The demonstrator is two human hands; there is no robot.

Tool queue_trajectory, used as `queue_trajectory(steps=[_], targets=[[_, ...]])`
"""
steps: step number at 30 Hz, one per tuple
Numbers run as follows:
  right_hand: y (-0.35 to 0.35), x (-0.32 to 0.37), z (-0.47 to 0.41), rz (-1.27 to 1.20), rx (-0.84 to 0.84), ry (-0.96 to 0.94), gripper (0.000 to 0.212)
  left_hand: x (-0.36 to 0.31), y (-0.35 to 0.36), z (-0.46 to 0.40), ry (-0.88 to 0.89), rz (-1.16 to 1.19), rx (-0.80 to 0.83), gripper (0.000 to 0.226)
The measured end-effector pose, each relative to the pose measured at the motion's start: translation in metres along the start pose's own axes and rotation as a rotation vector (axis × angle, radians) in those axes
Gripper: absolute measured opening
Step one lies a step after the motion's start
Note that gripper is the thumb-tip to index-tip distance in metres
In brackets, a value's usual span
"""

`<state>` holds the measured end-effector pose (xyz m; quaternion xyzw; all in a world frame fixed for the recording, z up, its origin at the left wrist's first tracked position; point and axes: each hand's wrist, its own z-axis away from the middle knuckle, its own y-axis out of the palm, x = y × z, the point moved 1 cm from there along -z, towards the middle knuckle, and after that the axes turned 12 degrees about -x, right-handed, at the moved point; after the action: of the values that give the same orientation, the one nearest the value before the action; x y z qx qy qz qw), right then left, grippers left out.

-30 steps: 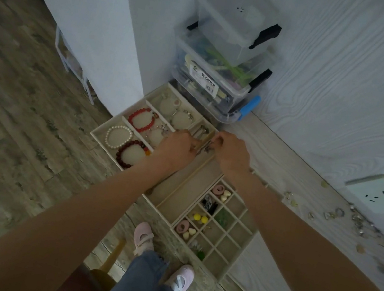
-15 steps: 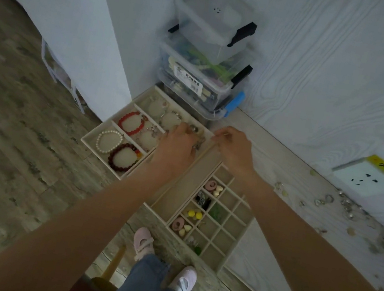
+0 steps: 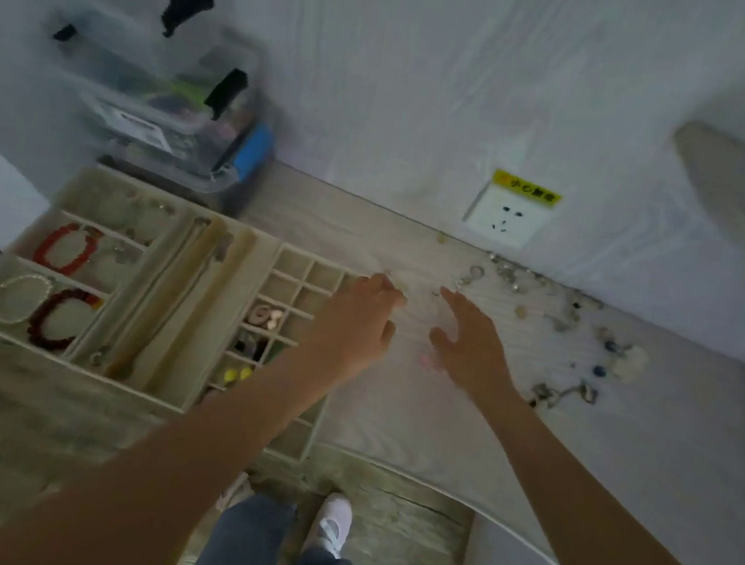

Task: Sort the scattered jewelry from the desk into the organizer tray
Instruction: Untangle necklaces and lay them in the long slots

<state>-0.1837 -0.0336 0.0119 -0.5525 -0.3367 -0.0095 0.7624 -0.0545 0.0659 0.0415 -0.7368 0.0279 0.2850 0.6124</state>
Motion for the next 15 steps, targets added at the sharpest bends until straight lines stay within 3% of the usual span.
queue_trajectory(steps=[7,11,15], targets=[[-0.031,-0.098,0.025,0.118,-0.065,0.076,0.052,-0.068,0.081,-0.008,0.317,-0.087,0.422,0.056],[-0.048,-0.129,0.029,0.123,-0.179,0.068,0.044,-0.089,0.104,-0.008,0.417,-0.176,0.502,0.051],[-0.056,-0.152,0.023,0.188,-0.167,0.105,0.025,-0.095,0.116,-0.007,0.434,-0.2,0.48,0.05]])
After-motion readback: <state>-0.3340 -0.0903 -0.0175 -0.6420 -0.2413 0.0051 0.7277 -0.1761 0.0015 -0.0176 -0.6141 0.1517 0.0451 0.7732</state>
